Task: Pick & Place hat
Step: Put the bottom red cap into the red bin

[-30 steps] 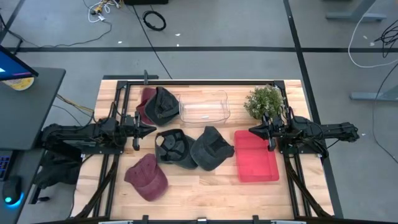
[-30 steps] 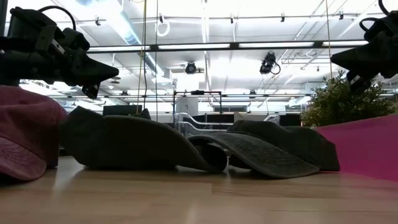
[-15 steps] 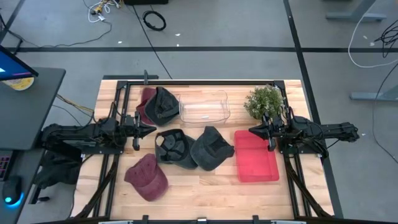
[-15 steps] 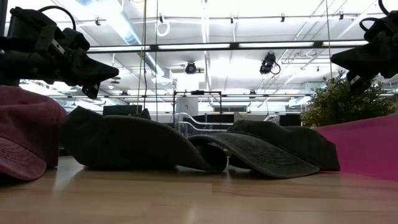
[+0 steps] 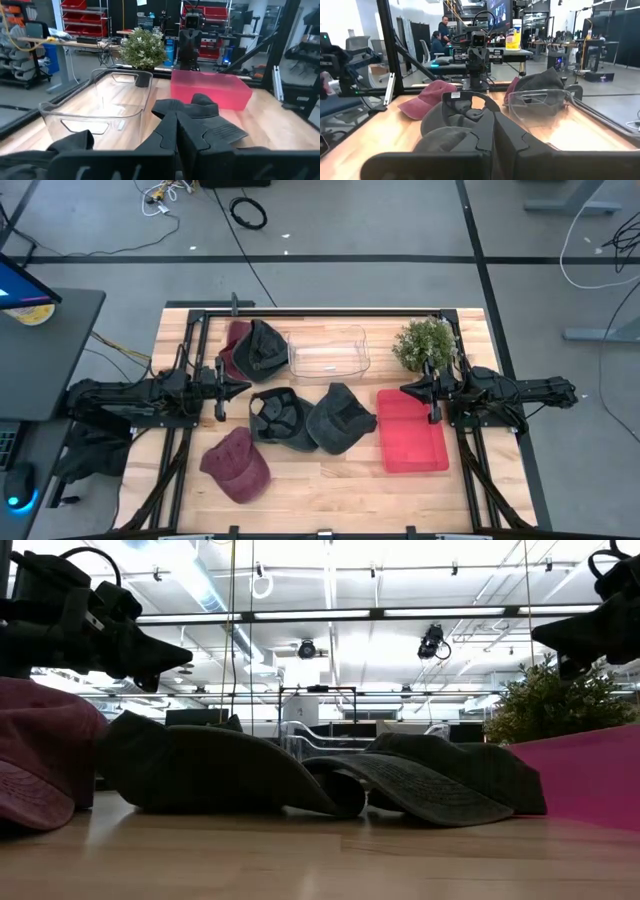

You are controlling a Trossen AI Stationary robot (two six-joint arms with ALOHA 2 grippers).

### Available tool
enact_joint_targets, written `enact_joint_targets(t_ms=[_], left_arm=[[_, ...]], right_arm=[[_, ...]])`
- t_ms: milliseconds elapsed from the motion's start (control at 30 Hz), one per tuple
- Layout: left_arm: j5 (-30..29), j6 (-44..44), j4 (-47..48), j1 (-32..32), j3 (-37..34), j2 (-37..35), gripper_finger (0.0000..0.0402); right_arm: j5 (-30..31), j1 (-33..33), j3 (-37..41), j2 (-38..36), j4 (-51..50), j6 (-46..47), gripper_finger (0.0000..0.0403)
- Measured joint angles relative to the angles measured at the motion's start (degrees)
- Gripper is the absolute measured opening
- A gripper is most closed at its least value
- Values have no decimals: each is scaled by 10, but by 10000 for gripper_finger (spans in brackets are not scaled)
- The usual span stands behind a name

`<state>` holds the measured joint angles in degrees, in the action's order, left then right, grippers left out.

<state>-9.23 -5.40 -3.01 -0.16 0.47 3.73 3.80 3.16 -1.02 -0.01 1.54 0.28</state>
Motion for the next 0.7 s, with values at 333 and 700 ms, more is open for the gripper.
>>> enact_joint_targets(t_ms=[333, 700], left_arm=[[-77, 8, -231, 0, 0, 0, 3], [-156, 116, -252, 0, 160, 43, 3]], right_arm=[[148, 0, 0, 0, 228, 71, 17], [213, 0, -104, 87, 341, 5, 17]])
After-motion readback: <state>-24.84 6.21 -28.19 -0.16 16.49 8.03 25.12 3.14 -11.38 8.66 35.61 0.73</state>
